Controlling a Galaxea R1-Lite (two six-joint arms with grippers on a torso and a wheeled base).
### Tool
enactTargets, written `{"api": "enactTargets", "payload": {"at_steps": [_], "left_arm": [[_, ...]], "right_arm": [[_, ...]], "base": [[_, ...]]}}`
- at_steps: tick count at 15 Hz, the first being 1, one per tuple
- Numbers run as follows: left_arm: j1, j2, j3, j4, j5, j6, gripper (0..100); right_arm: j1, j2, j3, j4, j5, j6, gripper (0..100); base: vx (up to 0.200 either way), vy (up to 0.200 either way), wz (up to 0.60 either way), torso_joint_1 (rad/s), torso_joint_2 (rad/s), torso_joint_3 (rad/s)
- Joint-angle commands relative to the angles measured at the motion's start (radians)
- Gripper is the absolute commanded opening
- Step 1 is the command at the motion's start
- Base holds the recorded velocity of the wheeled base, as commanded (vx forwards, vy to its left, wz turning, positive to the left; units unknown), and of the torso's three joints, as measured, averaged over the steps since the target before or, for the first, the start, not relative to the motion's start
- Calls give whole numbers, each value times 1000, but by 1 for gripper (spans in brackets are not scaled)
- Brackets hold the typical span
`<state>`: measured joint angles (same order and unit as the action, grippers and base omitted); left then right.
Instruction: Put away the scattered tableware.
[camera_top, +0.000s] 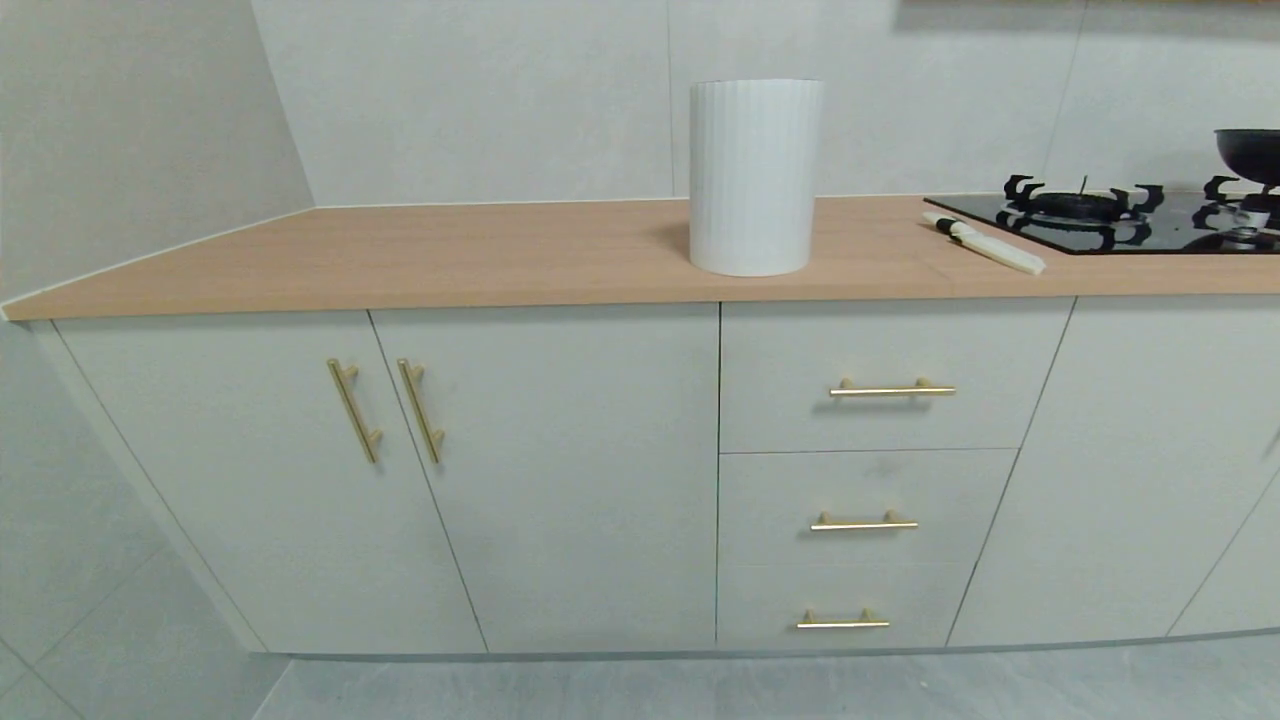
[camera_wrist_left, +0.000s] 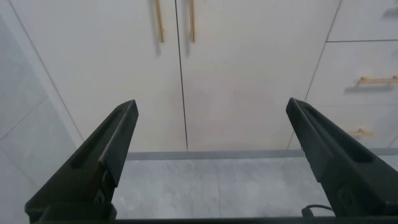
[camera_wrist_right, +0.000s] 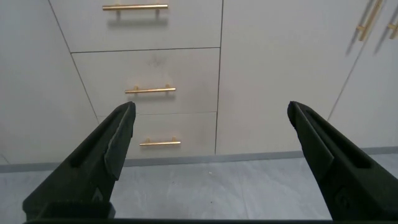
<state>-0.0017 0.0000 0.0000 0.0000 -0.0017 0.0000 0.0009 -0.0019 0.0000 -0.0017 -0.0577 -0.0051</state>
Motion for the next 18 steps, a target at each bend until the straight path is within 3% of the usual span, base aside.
{"api": "enactTargets", "payload": {"at_steps": [1,14,18], "left_arm": [[0,2,0,0,0,0,100],[0,2,0,0,0,0,100],[0,2,0,0,2,0,100]], "right_arm": [[1,2,0,0,1,-1,100],[1,2,0,0,1,1,100],[1,2,0,0,1,1,100]], "base": [[200,0,0,12,7,12],[200,0,0,2,3,2],[0,0,0,0,0,0]]}}
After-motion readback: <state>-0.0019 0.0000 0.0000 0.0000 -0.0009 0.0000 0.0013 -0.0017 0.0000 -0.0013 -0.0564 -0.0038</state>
